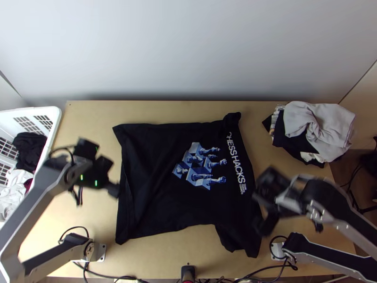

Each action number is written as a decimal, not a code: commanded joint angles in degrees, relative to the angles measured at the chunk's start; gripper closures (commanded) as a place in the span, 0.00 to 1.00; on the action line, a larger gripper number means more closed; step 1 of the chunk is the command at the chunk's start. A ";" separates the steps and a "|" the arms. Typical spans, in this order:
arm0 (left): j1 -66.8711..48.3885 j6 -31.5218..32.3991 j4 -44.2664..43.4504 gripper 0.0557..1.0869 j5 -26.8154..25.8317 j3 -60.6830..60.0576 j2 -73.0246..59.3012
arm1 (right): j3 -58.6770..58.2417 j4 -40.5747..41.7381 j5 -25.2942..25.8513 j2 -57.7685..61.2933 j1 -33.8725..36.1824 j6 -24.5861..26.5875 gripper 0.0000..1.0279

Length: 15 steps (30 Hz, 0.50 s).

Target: Fold the t-shirt

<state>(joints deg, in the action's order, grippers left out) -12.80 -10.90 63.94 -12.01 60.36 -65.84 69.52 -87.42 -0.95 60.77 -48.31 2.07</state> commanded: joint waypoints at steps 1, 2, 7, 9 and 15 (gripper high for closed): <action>7.52 2.81 -9.36 0.05 2.52 11.54 -13.52 | 21.19 -0.03 -1.77 11.47 15.88 4.26 0.04; 7.52 3.51 -10.77 0.05 2.78 12.59 -15.10 | 24.35 0.14 -2.04 13.32 16.59 3.74 0.04; 6.91 6.06 -17.27 0.05 5.77 15.58 -21.70 | 34.90 2.43 -2.65 21.32 17.03 -1.19 0.04; 6.82 7.03 -18.77 0.05 7.00 16.81 -24.16 | 36.74 4.62 -2.65 23.34 17.03 -3.91 0.04; 7.08 9.05 -23.34 0.05 8.85 18.74 -28.11 | 30.50 26.07 -2.21 22.81 16.94 -10.94 0.04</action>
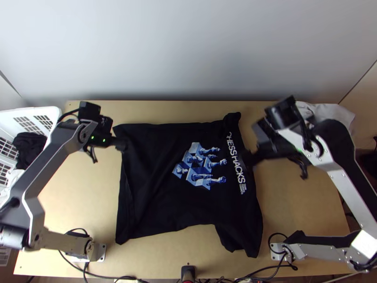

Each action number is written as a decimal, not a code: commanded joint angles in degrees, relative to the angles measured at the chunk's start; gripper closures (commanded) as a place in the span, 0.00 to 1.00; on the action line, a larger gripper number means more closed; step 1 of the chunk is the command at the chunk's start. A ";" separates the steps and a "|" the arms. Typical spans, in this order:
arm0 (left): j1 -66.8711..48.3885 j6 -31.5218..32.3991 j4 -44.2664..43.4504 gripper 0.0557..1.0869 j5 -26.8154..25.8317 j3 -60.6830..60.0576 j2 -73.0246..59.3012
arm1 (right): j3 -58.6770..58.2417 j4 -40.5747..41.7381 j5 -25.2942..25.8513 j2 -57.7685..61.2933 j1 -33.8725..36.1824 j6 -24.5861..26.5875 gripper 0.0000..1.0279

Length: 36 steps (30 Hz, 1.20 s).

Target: Fold the t-shirt

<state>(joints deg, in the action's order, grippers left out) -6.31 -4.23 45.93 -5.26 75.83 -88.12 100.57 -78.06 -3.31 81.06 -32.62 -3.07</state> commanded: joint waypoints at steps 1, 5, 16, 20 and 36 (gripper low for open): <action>0.59 2.38 -6.21 0.05 2.53 3.27 -6.19 | -2.75 21.55 0.41 2.26 1.24 -5.89 0.04; 0.94 3.53 -8.93 0.05 3.94 3.18 -7.86 | -6.97 33.33 4.63 4.72 0.72 -5.02 0.04; 1.12 7.92 -14.91 0.05 8.24 0.81 -10.50 | -6.09 38.51 16.67 16.50 -0.34 -0.71 0.04; 1.03 7.92 -15.70 0.05 9.30 1.25 -12.96 | -6.88 40.09 19.48 19.14 1.07 -0.71 0.04; 2.09 9.85 -14.29 0.16 10.35 9.16 -22.54 | -7.76 47.83 21.33 22.48 4.06 6.41 0.04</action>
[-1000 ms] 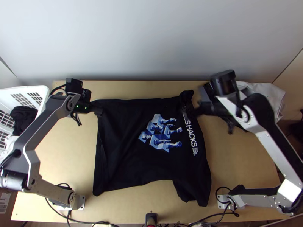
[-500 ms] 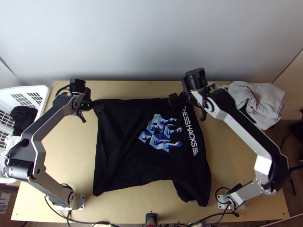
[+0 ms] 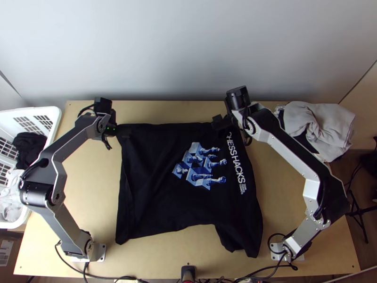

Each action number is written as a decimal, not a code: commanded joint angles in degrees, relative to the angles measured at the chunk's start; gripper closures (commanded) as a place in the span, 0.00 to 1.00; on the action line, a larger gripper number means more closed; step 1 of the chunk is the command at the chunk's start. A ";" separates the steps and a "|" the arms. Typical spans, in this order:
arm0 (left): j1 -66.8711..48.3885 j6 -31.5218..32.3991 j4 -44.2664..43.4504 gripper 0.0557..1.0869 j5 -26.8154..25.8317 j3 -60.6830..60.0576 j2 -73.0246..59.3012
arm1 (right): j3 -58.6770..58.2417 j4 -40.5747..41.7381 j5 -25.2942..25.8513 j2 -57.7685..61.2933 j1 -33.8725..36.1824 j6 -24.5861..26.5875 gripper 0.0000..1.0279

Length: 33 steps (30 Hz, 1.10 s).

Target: Fold the t-shirt

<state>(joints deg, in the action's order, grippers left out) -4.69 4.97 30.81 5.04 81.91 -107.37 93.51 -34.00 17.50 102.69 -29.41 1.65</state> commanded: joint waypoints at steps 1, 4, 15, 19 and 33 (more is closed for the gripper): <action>0.65 0.83 0.83 0.19 0.06 3.52 -3.72 | -0.97 4.56 0.52 0.84 0.84 1.95 0.04; 1.17 1.44 1.36 0.20 -0.03 5.37 -5.39 | -1.76 6.14 0.17 0.58 0.67 2.04 0.04; 2.23 2.41 2.77 0.42 -0.20 8.00 -8.64 | -3.34 6.49 0.26 -1.01 0.58 2.66 0.04; 2.32 3.11 2.85 0.65 -0.29 8.62 -8.73 | -3.95 6.49 0.26 -1.36 0.58 2.48 0.04; 2.40 3.11 2.59 0.96 -0.64 9.23 -6.80 | -5.54 7.81 -2.73 2.25 3.57 6.70 0.05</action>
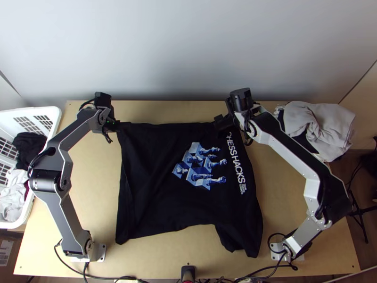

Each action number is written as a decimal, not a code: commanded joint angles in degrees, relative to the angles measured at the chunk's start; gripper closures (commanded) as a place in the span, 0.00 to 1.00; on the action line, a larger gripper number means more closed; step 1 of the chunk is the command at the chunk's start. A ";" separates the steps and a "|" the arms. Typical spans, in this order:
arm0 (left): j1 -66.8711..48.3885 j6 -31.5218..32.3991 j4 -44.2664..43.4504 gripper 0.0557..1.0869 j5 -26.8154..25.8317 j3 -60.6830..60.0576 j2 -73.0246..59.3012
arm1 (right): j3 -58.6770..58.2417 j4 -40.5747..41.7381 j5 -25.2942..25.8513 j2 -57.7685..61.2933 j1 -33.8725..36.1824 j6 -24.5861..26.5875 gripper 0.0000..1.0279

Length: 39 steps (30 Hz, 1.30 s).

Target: Fold the t-shirt

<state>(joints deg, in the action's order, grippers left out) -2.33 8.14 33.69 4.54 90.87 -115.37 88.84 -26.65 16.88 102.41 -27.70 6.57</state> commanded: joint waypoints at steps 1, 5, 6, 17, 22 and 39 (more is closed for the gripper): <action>0.04 -0.06 -0.29 0.96 -0.14 0.27 1.47 | -0.68 0.46 -2.29 3.32 2.39 1.96 0.05; 0.04 0.03 -0.21 0.96 -0.14 -0.08 2.70 | 0.37 0.29 -3.88 6.22 4.32 1.78 0.08; 0.04 -0.06 -0.21 0.96 -0.14 -0.25 2.96 | 0.55 0.02 -4.23 6.84 4.68 1.61 0.10; -0.22 -0.41 0.06 0.96 -0.14 -0.96 4.01 | 5.21 -6.22 -7.04 12.90 4.76 -1.91 0.19; -0.48 -0.76 0.15 0.96 -0.14 -0.87 4.37 | 8.19 -10.70 -13.81 15.10 5.20 -4.46 0.32; -0.57 -1.81 0.85 0.96 -0.14 -1.40 5.24 | 14.70 -14.74 -17.24 18.26 5.82 -6.13 0.83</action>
<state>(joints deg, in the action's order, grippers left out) -2.87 6.83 34.50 4.40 89.52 -110.43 101.14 -40.86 0.14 119.59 -21.96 0.64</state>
